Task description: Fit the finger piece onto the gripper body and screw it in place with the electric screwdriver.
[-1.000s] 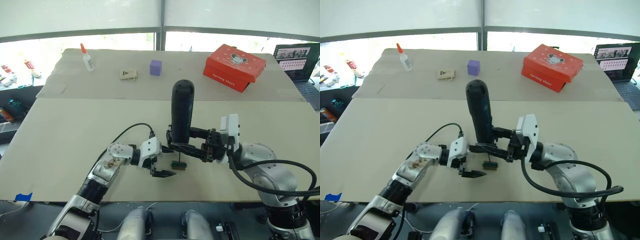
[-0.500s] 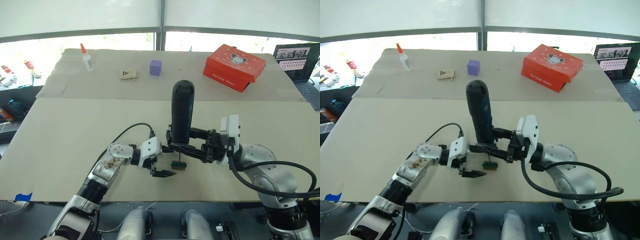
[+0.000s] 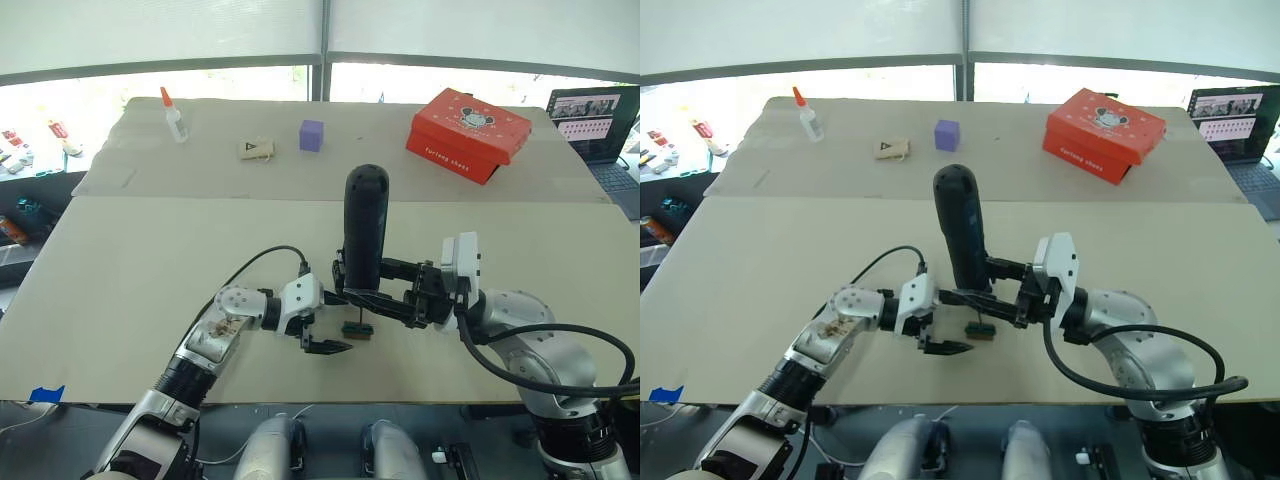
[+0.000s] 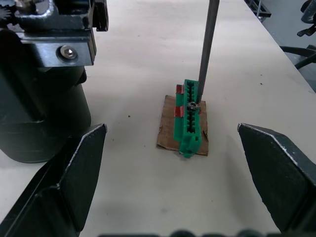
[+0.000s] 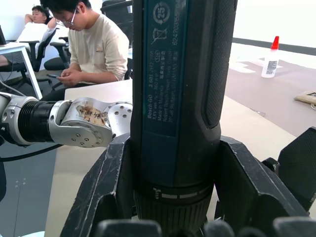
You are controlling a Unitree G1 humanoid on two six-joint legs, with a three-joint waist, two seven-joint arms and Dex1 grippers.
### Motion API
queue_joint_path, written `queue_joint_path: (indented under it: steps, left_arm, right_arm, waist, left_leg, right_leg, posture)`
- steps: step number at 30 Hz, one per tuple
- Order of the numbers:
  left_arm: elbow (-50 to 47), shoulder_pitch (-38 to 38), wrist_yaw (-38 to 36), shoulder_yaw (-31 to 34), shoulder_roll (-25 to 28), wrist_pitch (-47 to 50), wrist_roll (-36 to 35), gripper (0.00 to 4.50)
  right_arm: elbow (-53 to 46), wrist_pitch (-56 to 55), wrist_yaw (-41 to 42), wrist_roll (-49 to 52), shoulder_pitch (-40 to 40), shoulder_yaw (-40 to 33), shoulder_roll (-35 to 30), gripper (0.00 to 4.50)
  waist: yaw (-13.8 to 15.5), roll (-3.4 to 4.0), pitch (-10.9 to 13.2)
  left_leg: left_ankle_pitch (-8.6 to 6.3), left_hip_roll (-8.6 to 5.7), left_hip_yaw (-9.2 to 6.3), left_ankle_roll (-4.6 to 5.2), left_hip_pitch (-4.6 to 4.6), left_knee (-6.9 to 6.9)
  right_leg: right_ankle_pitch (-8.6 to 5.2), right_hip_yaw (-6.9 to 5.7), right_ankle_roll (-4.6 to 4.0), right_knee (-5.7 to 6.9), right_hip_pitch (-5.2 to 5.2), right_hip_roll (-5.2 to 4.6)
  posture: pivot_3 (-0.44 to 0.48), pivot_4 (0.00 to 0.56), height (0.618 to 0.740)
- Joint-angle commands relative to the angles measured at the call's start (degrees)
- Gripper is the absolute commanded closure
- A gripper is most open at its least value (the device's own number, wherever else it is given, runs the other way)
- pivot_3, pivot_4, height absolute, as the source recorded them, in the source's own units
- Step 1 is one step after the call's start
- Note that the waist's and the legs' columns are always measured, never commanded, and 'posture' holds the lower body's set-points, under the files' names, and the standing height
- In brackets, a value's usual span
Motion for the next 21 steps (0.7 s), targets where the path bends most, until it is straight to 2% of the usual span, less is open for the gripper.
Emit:
queue_joint_path:
  steps: [1,21]
  left_arm:
    - [-0.5,-0.8,-0.3,0.8,-0.2,-0.8,-0.8,0.00]
    - [-0.8,-0.6,-0.2,0.8,-0.2,-0.6,-0.8,0.00]
  right_arm:
    - [-3.2,-0.5,0.0,2.1,-0.1,-1.9,-0.5,2.58]
    - [-2.6,-1.0,-1.4,2.1,-2.5,-1.1,0.8,2.58]
  waist:
    - [0.0,0.00,0.0]
    - [0.0,0.00,0.0]
  left_leg:
    - [0.00,0.00,0.00,0.00,0.00,0.00]
    - [0.00,0.00,0.00,0.00,0.00,0.00]
  right_leg:
    - [0.00,0.00,0.00,0.00,0.00,0.00]
    - [0.00,0.00,0.00,0.01,0.00,0.00]
  posture:
    - [0.000,0.150,0.740]
    - [0.000,0.150,0.740]
